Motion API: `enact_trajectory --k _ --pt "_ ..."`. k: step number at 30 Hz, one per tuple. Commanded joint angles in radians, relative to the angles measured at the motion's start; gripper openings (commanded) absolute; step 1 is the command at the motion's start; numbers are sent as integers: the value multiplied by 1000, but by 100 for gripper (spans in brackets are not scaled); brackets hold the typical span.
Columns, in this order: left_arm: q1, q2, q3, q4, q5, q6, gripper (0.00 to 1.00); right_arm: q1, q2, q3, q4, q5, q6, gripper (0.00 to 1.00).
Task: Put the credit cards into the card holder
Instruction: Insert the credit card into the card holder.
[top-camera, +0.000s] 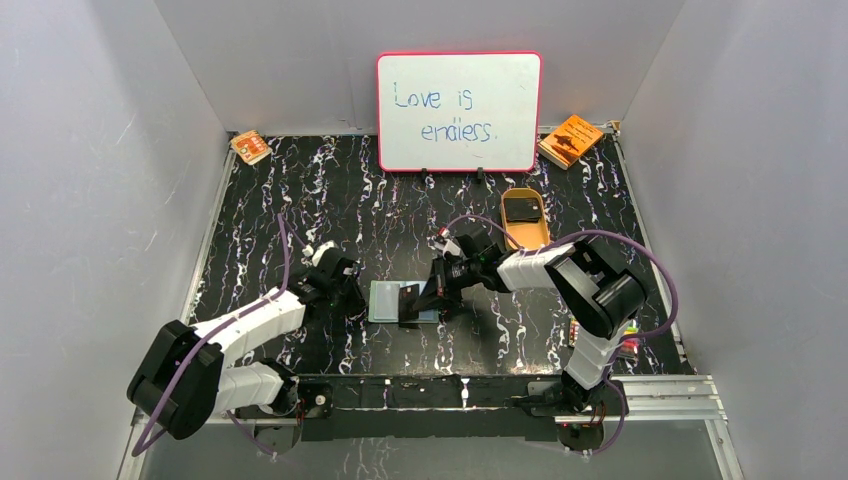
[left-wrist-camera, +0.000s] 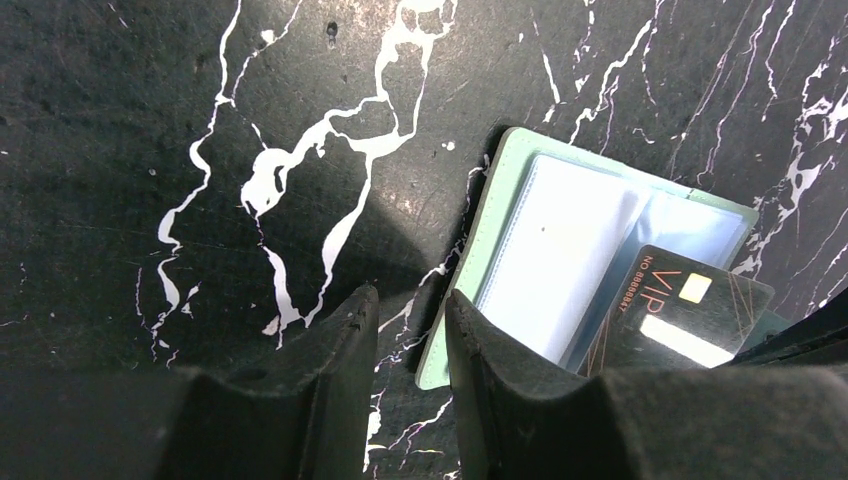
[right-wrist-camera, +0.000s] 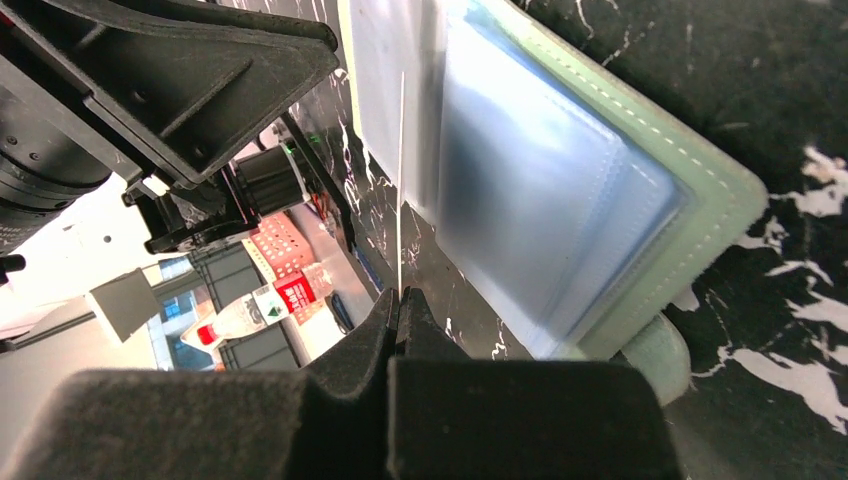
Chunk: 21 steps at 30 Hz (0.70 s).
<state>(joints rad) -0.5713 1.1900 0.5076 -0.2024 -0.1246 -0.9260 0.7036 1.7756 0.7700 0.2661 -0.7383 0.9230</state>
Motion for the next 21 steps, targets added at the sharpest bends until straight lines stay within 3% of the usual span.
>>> enact_trajectory --k 1,21 --pt "7 -3 -8 -15 -28 11 29 -13 -14 -17 43 -35 23 0" --pt "7 3 -21 4 -1 2 28 -14 56 11 43 -60 32 0"
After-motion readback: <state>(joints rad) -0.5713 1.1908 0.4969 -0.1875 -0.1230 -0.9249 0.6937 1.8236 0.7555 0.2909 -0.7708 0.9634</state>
